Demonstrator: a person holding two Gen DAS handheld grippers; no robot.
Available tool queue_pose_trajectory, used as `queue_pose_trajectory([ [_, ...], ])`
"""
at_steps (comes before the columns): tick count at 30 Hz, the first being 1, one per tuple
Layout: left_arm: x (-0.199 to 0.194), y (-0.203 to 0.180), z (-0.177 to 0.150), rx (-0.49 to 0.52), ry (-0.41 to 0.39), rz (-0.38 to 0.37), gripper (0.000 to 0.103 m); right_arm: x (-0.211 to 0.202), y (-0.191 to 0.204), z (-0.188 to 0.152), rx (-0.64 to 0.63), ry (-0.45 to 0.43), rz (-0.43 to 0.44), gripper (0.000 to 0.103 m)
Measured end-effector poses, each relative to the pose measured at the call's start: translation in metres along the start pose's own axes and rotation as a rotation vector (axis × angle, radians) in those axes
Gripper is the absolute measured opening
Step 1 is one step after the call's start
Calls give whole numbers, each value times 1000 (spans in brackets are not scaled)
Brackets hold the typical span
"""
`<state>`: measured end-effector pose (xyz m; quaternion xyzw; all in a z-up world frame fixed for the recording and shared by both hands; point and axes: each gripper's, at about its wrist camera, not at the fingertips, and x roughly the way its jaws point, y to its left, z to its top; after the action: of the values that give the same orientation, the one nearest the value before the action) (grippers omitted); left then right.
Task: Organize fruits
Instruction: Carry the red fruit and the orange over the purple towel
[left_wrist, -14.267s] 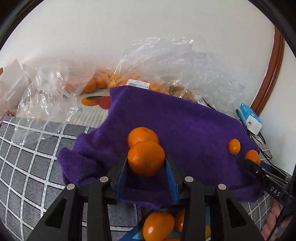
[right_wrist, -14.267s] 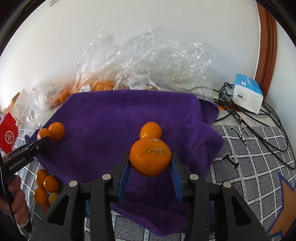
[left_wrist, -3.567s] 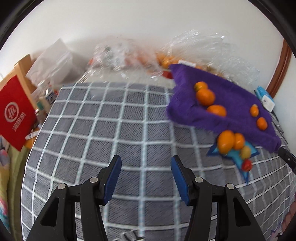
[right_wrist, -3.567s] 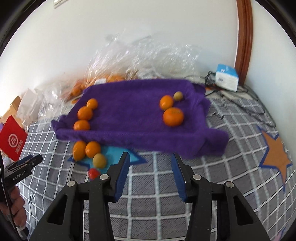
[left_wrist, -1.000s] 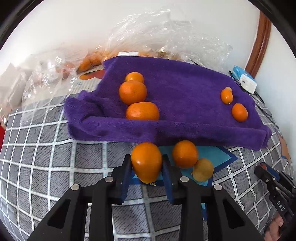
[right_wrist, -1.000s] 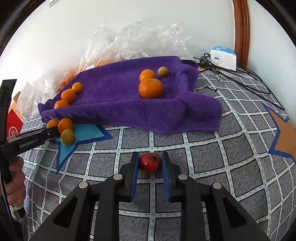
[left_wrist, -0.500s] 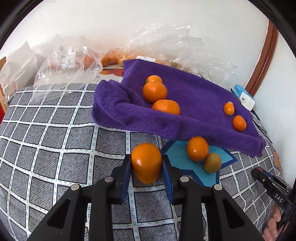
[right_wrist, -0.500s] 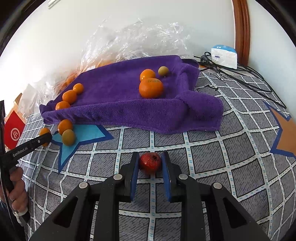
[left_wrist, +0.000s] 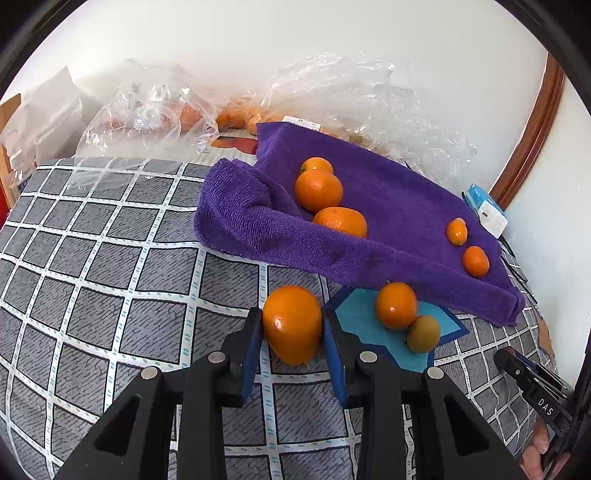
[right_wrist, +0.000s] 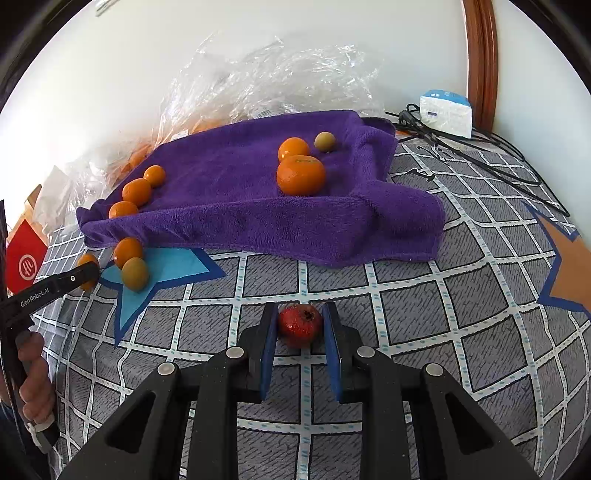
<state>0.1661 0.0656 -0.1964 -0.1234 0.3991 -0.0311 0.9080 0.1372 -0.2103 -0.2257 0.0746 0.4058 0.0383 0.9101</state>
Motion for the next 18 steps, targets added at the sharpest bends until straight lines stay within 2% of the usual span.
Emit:
queue_pose_trajectory([
  [18, -24, 1, -1, -30, -121, -9, 30, -3, -1, -1, 7, -14, 14, 24],
])
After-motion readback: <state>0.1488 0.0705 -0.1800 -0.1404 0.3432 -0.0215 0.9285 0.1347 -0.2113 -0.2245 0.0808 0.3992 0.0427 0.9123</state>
